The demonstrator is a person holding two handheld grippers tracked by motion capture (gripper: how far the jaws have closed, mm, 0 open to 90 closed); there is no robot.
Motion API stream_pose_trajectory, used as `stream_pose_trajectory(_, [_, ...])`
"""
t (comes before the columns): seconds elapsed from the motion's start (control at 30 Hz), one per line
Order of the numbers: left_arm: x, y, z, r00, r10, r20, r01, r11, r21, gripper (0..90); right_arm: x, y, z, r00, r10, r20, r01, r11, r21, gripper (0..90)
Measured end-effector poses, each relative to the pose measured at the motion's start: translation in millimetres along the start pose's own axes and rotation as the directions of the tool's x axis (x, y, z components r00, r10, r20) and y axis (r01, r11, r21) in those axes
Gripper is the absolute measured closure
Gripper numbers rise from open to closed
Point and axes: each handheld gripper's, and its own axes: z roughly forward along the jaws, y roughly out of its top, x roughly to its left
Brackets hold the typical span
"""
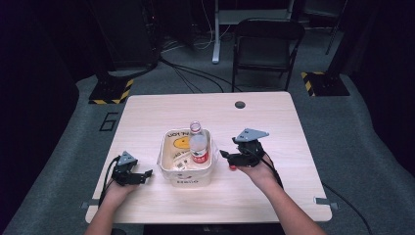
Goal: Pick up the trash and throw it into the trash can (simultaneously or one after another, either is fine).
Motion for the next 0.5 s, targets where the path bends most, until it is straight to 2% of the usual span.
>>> stream_pose_trajectory(0.33, [0.1,0.0,0.0,1.0,0.002,0.001,-0.002,1.0,0.001,15.3,-2.6,-27.1,-2.3,0.9999,0.01,0.011,-0.011,0.9997,0.021,35.3])
stream_pose_trajectory(0.5, [0.0,0.0,0.0,1.0,0.001,0.0,-0.001,1.0,0.001,15.3,-4.9,-43.0,0.8,0.9993,0.033,0.018,-0.034,0.9986,0.041,35.5])
